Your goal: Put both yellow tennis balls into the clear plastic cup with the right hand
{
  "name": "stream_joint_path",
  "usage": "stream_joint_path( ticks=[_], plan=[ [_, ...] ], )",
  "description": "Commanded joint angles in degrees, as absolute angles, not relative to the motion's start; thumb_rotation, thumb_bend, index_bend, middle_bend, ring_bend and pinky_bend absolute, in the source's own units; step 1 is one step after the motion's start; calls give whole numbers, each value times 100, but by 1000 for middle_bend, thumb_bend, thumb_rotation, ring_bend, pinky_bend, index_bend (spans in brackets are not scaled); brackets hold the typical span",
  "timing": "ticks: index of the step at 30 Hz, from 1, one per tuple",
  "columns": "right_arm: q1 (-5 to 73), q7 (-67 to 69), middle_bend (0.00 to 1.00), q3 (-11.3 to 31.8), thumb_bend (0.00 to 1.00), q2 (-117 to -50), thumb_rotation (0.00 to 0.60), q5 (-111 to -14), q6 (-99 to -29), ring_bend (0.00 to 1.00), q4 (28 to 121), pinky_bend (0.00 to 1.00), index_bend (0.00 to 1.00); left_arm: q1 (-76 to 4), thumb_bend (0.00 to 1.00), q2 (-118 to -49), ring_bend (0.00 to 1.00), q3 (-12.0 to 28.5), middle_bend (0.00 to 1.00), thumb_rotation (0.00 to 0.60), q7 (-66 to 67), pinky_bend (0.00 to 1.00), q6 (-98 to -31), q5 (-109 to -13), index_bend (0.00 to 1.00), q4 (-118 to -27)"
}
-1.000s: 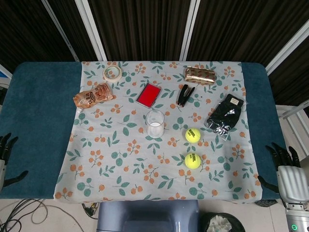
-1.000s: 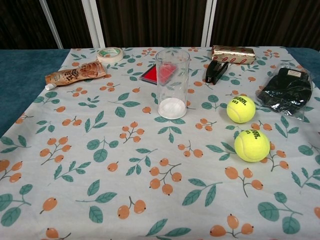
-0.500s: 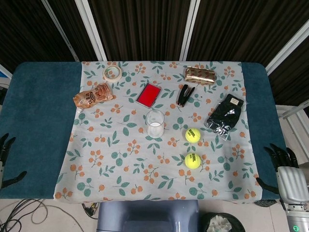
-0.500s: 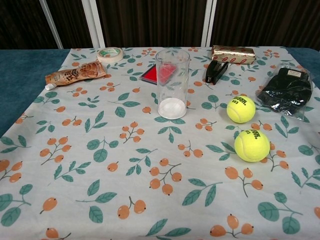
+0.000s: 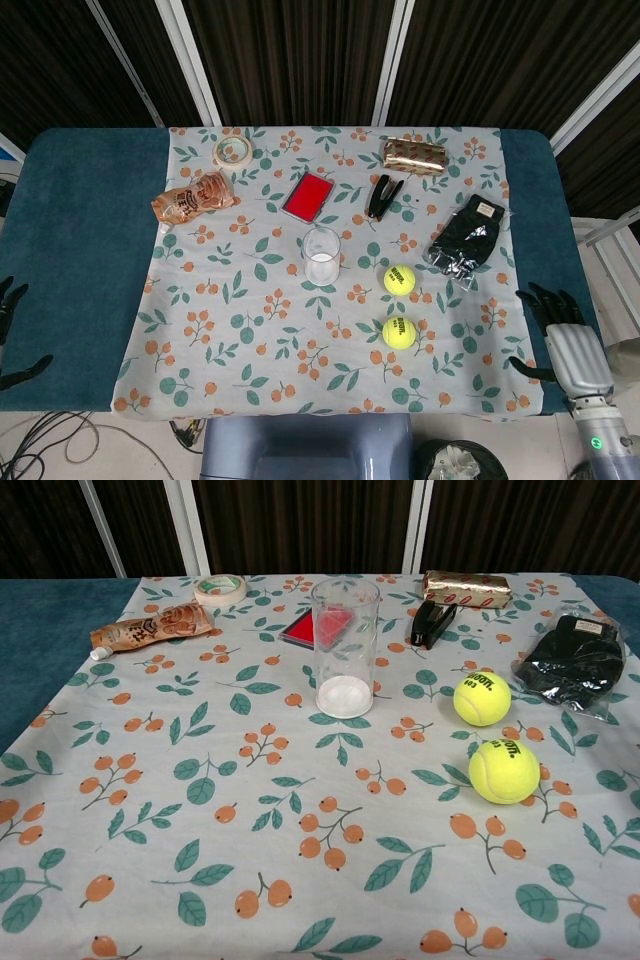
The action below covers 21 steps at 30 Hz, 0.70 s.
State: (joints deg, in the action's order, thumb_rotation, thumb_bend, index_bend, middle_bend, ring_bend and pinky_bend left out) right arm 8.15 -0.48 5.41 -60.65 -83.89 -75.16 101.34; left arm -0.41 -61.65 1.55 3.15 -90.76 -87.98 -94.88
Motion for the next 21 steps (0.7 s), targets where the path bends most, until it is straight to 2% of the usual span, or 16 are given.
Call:
stream_joint_path(
  ticks=[1, 9, 21],
  plan=[
    [1515, 66, 60, 971, 234, -6127, 600, -7828, -6645, 95, 10132, 0, 134, -46, 42, -6174, 0, 148, 0, 600, 342, 0, -9066, -8807, 92, -9496],
    [2519, -678, 60, 1543, 230, -7028, 600, -6976, -5979, 92, 9688, 0, 134, -68, 42, -6211, 0, 174, 0, 600, 392, 0, -8994, -8717, 92, -9496],
    [3379, -1840, 60, 1581, 230, -8018, 600, -5788, -5453, 92, 9345, 0, 134, -83, 42, -6214, 0, 202, 0, 600, 426, 0, -8933, -8617, 92, -9521]
  ],
)
